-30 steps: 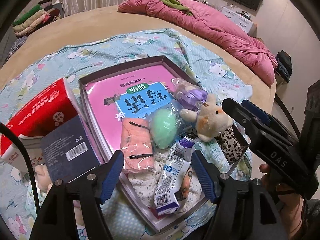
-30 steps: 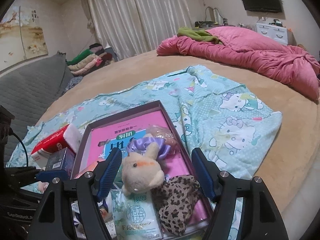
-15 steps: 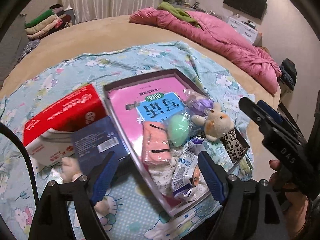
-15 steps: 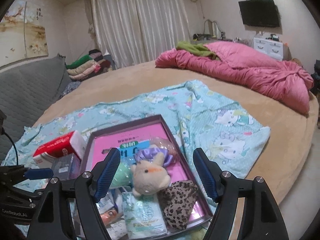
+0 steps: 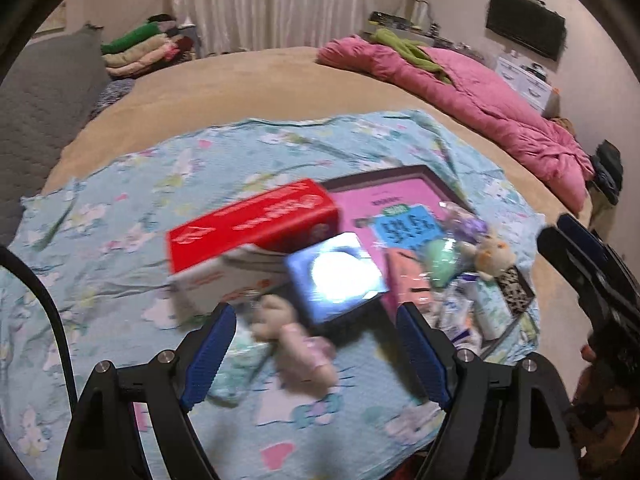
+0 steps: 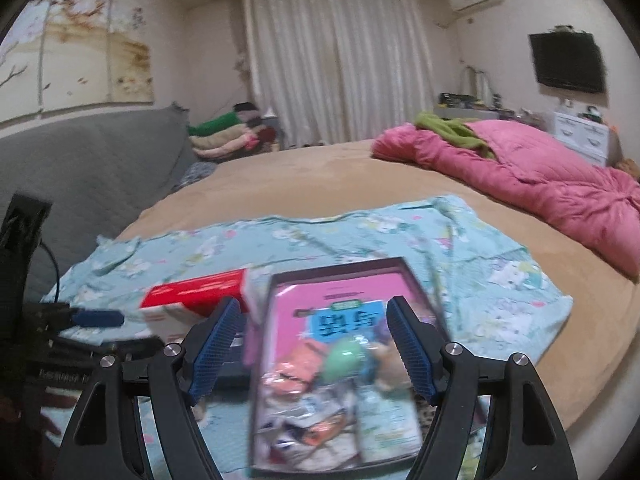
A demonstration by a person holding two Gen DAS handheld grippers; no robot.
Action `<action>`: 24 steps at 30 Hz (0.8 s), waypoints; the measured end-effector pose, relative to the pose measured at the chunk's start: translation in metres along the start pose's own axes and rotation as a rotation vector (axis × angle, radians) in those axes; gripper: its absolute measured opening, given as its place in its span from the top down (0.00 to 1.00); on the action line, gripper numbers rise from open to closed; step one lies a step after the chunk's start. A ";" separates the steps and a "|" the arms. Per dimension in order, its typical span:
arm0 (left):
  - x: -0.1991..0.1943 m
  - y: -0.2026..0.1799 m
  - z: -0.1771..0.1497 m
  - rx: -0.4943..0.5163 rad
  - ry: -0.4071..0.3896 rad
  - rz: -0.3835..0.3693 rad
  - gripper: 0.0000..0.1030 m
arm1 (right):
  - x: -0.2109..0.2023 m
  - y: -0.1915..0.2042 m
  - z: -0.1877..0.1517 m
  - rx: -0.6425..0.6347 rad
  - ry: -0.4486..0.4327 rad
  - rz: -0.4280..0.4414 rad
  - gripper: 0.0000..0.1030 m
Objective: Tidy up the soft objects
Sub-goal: 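Withdraw both open tools toward the teddy bear and mint tissue pack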
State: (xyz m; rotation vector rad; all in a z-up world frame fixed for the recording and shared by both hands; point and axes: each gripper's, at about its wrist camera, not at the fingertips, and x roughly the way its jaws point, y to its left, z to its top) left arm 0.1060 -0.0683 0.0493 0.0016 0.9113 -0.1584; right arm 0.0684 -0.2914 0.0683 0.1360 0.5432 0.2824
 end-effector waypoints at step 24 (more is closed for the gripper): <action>0.029 0.097 -0.052 -0.121 0.059 -0.043 0.21 | 0.063 0.100 -0.049 -0.072 0.255 0.146 0.25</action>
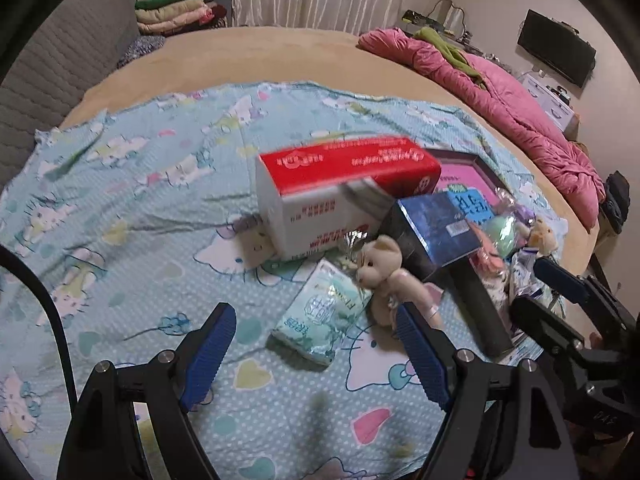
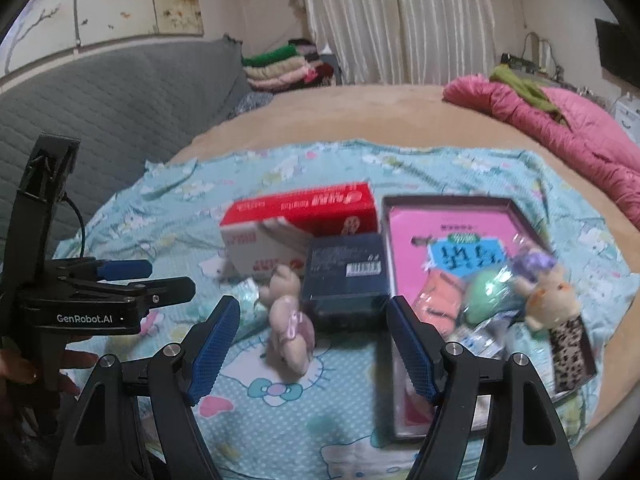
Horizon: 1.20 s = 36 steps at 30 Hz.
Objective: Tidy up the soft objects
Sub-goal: 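Withdraw both open tools toward the teddy bear and mint tissue pack, then grasp the mint tissue pack with the left tool while the right grasps the teddy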
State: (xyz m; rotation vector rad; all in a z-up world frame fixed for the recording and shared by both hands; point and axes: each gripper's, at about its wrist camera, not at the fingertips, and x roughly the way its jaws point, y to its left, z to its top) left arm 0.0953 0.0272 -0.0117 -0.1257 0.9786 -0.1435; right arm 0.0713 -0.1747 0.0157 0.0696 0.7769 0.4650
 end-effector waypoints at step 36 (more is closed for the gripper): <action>0.084 0.026 -0.007 0.054 0.112 -0.174 0.47 | 0.110 0.023 -0.020 -0.012 0.198 0.034 0.63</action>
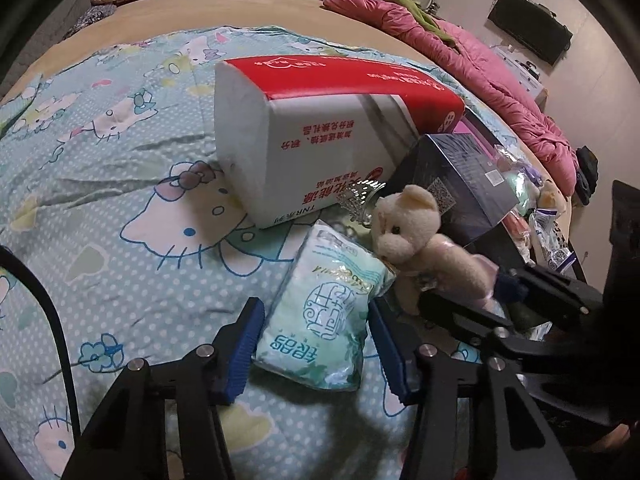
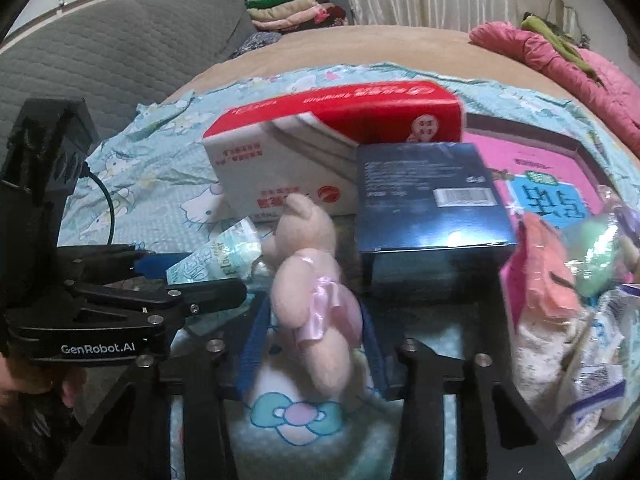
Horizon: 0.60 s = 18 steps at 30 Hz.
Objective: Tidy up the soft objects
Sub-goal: 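Grasp the mint tissue pack with the left tool while the right grasps the teddy, then lift the tissue pack and pink-dressed teddy and carry them over the box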
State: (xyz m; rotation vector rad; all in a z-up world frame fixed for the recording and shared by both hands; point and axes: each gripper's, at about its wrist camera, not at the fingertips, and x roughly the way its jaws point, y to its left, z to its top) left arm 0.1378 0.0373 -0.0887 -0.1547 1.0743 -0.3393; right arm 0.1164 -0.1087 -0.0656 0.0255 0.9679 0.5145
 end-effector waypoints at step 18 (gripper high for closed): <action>-0.038 -0.010 -0.012 -0.047 -0.082 0.043 0.50 | -0.051 0.002 0.003 -0.054 -0.112 0.118 0.76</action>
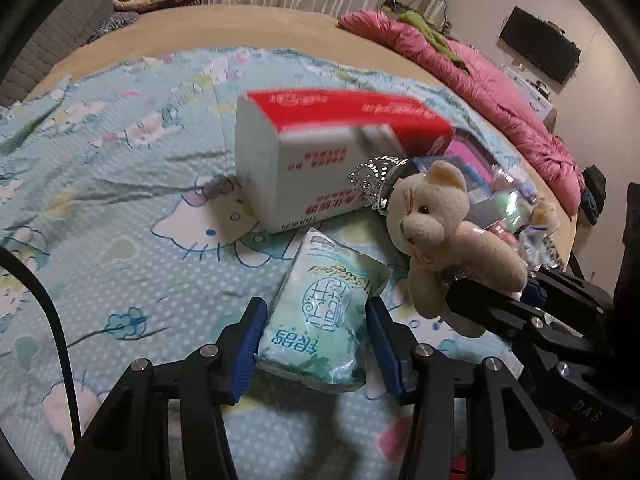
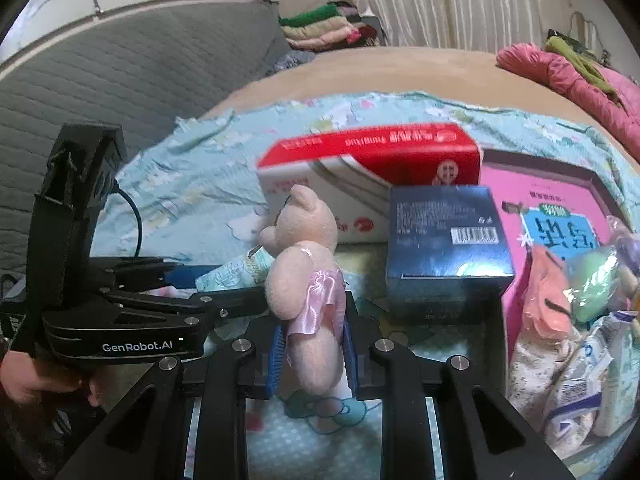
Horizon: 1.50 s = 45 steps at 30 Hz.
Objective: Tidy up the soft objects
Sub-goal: 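Lift the tissue pack and pink-dressed teddy and carry them over the box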
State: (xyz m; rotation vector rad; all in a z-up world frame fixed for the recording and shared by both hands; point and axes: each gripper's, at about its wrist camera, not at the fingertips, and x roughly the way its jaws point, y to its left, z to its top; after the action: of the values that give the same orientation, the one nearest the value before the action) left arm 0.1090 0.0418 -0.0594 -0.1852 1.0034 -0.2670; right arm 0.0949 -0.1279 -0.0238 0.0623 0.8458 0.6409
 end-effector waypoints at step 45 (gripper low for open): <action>0.010 -0.238 0.059 0.268 -0.038 0.000 0.53 | -0.181 -0.170 -0.012 0.322 -0.388 -0.196 0.76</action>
State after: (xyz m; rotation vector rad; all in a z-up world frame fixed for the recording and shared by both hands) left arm 0.1318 -0.1858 0.0284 0.0537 0.9203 -0.3933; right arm 0.0839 -0.3681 0.0402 0.3787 0.5628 0.2888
